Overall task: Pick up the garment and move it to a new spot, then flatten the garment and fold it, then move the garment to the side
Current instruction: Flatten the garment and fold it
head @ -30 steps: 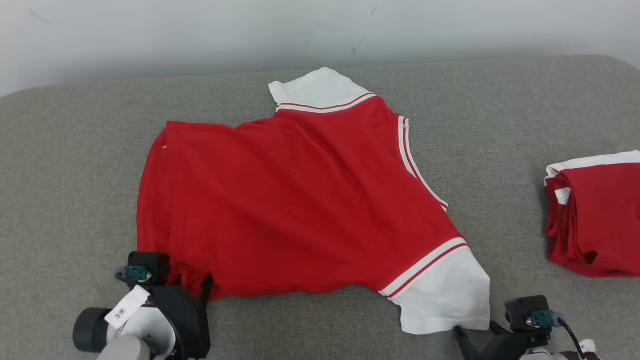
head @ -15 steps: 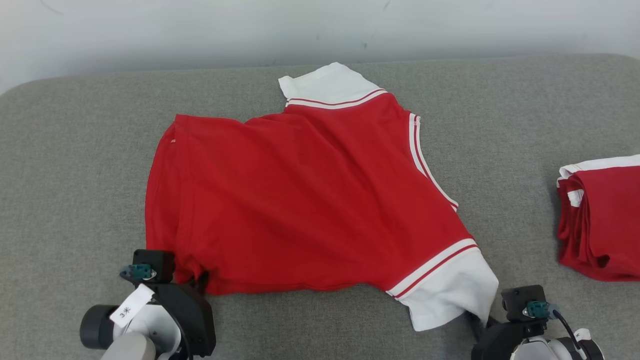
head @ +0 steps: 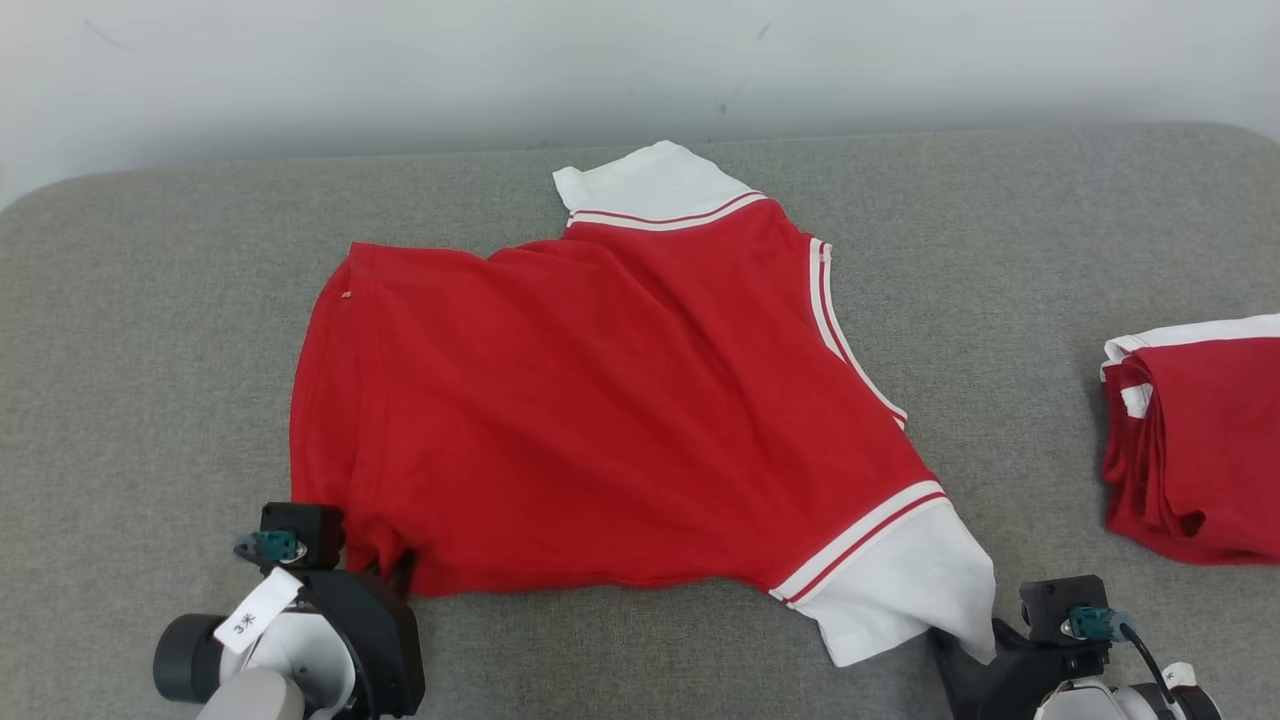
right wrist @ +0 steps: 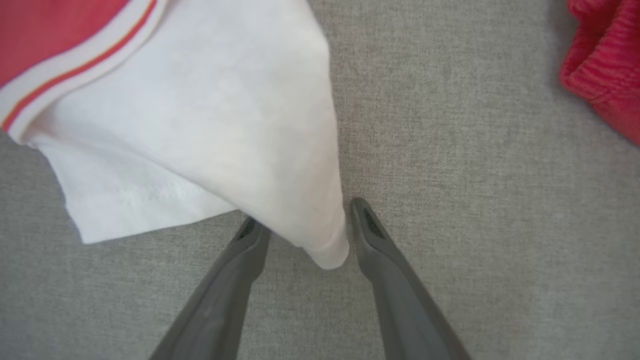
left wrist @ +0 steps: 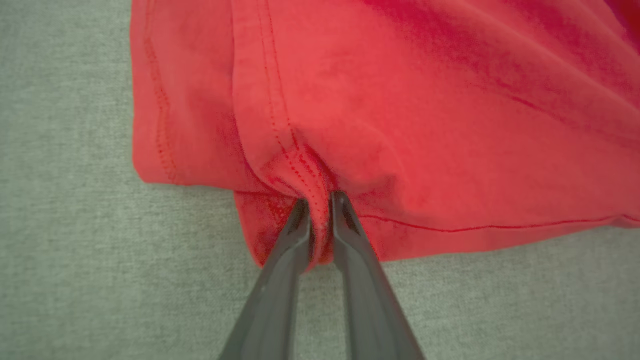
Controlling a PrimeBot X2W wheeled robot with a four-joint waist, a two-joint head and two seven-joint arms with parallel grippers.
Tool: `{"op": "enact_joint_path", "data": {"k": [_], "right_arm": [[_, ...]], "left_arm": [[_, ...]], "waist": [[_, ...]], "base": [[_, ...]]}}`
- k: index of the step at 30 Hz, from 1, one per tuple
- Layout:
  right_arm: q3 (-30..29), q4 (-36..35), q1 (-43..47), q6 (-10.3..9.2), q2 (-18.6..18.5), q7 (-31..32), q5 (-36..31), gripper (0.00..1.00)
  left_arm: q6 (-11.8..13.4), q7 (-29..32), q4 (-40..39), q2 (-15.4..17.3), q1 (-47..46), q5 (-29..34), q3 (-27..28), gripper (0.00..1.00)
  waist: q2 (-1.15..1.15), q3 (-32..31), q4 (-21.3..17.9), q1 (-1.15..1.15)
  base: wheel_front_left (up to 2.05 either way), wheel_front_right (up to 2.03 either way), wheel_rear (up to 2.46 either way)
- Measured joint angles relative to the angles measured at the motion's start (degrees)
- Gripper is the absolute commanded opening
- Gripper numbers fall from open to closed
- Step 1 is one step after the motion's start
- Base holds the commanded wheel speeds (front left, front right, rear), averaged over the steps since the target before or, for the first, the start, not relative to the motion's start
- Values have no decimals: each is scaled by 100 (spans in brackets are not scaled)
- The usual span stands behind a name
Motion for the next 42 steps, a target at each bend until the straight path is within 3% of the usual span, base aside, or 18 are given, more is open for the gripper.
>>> {"op": "enact_joint_path", "data": {"k": [10,11,12,14,15,16,17,18,21,27,33,36,42], "right_arm": [[-1,48,15,0,3,-5,7,100],[1,53,16,0,4,-5,8,95],[4,56,17,0,7,-7,8,81],[9,59,17,1,13,-7,9,39],[14,63,18,1,21,-7,9,29],[22,66,18,1,27,-7,9,12],[31,69,18,1,33,-7,10,0],[42,73,18,1,40,-7,10,0],[47,81,31,1,48,-7,20,0],[2,29,121,1,46,-85,81,0],[-374,-573,97,37,193,-458,563,0],[-532,-989,49,153,246,-639,826,0],[-862,-1652,-175,204,196,-964,1025,0]], "left_arm": [[1,-8,-67,162,90,0,67,100],[1,-8,-74,167,90,0,68,100],[1,-7,-83,169,90,0,69,98],[1,-7,-92,169,90,0,69,84],[1,-3,-100,168,90,0,68,70],[0,-1,-107,169,90,0,68,50],[-1,0,-114,171,90,0,68,40],[-7,0,-121,176,90,-1,67,33],[-37,32,-125,181,91,-4,55,0],[-38,1,-232,180,136,-9,54,0],[179,-302,-578,138,243,-8,252,0],[288,-544,-862,19,343,-9,390,0],[412,-1129,-1461,-316,567,3,675,0]], "waist": [[0,-90,40,0],[0,-99,46,0],[0,-107,50,0],[0,-116,54,0],[0,-124,57,0],[0,-132,59,0],[0,-138,59,0],[0,-144,59,0],[0,-157,48,0],[0,-172,19,0],[0,-203,13,0],[0,-224,17,0],[0,-250,41,0]], "base": [[0,0,0],[0,0,0],[0,0,0],[0,0,0],[0,0,0],[0,0,0],[0,0,0],[0,0,0],[0,0,0],[0,0,0],[0,0,0],[0,0,0],[0,0,0]]}}
